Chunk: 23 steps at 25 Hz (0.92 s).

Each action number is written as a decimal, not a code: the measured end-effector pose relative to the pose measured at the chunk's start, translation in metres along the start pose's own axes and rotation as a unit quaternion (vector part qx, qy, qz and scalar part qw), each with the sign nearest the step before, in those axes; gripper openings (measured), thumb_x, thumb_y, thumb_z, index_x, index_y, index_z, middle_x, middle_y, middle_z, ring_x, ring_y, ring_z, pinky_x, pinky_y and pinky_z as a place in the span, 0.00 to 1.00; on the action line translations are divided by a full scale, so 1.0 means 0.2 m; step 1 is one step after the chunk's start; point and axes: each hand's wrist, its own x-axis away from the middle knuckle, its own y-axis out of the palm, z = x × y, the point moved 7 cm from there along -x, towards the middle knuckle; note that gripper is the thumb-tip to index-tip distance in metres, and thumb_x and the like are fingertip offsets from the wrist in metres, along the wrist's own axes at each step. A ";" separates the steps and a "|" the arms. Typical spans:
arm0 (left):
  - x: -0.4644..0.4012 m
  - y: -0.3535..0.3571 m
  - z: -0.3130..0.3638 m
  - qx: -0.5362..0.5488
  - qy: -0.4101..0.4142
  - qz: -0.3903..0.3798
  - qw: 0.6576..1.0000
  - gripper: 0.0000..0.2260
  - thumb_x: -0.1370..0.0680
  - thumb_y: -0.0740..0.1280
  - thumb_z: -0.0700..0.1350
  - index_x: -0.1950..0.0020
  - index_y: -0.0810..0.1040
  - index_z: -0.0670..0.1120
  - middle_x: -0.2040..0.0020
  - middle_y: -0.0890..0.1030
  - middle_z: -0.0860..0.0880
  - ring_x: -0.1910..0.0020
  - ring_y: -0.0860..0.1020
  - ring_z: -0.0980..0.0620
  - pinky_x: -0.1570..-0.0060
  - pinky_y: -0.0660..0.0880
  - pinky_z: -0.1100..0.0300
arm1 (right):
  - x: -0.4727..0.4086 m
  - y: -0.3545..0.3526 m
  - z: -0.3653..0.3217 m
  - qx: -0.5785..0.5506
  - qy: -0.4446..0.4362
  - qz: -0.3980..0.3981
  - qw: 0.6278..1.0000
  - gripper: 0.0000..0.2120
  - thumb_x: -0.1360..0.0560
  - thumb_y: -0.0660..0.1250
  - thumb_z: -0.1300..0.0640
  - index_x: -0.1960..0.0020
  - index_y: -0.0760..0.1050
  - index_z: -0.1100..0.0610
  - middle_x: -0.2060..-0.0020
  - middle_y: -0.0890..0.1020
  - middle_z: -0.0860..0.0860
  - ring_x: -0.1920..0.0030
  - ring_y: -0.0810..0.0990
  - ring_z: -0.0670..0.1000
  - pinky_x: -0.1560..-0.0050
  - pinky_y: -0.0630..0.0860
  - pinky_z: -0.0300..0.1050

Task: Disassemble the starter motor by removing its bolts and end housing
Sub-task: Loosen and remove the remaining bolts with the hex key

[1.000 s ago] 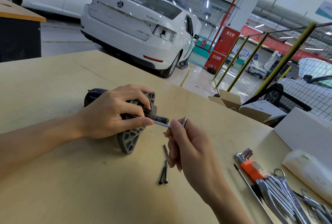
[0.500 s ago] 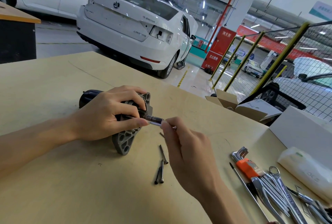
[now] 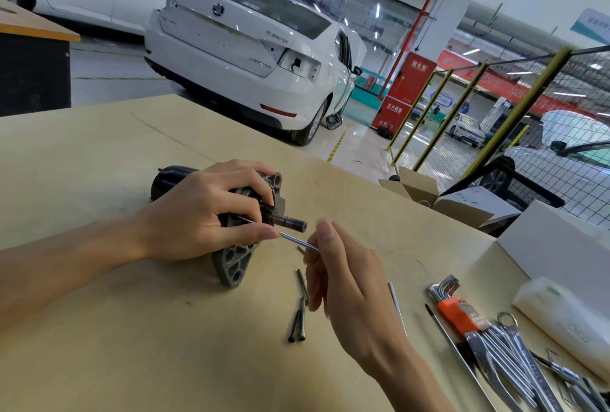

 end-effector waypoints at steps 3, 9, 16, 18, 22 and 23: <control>0.00 0.00 0.01 0.001 -0.001 0.004 1.000 0.14 0.23 0.67 0.55 0.60 0.84 0.47 0.47 0.81 0.52 0.31 0.73 0.51 0.37 0.74 0.46 | 0.00 0.01 0.02 -0.054 0.042 -0.016 0.998 0.31 0.25 0.49 0.30 0.64 0.69 0.57 0.74 0.76 0.56 0.74 0.75 0.48 0.69 0.69 0.40; 0.00 0.00 0.01 0.004 -0.002 0.006 1.000 0.13 0.23 0.67 0.54 0.60 0.84 0.47 0.47 0.81 0.52 0.31 0.73 0.51 0.37 0.74 0.45 | -0.01 0.01 0.01 -0.147 0.089 -0.047 0.984 0.29 0.25 0.52 0.33 0.71 0.68 0.54 0.77 0.72 0.52 0.74 0.74 0.52 0.73 0.68 0.42; 0.00 -0.01 0.01 0.009 -0.003 0.007 1.000 0.14 0.22 0.66 0.54 0.61 0.84 0.46 0.48 0.82 0.51 0.31 0.74 0.50 0.36 0.73 0.47 | -0.02 0.02 0.01 -0.239 0.099 -0.062 0.964 0.19 0.24 0.58 0.44 0.67 0.70 0.57 0.77 0.70 0.52 0.77 0.73 0.53 0.77 0.67 0.41; -0.01 -0.01 0.01 0.011 -0.005 0.005 1.000 0.14 0.22 0.66 0.54 0.61 0.84 0.46 0.48 0.81 0.51 0.31 0.73 0.51 0.36 0.72 0.49 | -0.02 0.02 0.01 -0.255 0.108 -0.080 0.957 0.20 0.25 0.59 0.44 0.67 0.69 0.57 0.78 0.68 0.53 0.77 0.72 0.52 0.76 0.67 0.41; 0.00 -0.01 0.01 0.014 -0.006 0.007 1.000 0.13 0.23 0.67 0.54 0.60 0.84 0.47 0.48 0.82 0.51 0.31 0.73 0.51 0.35 0.72 0.49 | 0.00 0.05 -0.01 -0.289 0.119 -0.131 0.941 0.21 0.24 0.59 0.42 0.68 0.69 0.57 0.78 0.67 0.52 0.77 0.72 0.52 0.76 0.67 0.40; -0.01 -0.01 0.01 0.014 -0.006 0.006 1.000 0.13 0.23 0.67 0.54 0.60 0.84 0.47 0.48 0.81 0.51 0.31 0.73 0.51 0.35 0.72 0.49 | 0.00 0.05 -0.01 -0.300 0.120 -0.132 0.937 0.20 0.24 0.60 0.43 0.68 0.69 0.57 0.78 0.67 0.52 0.77 0.71 0.52 0.76 0.66 0.40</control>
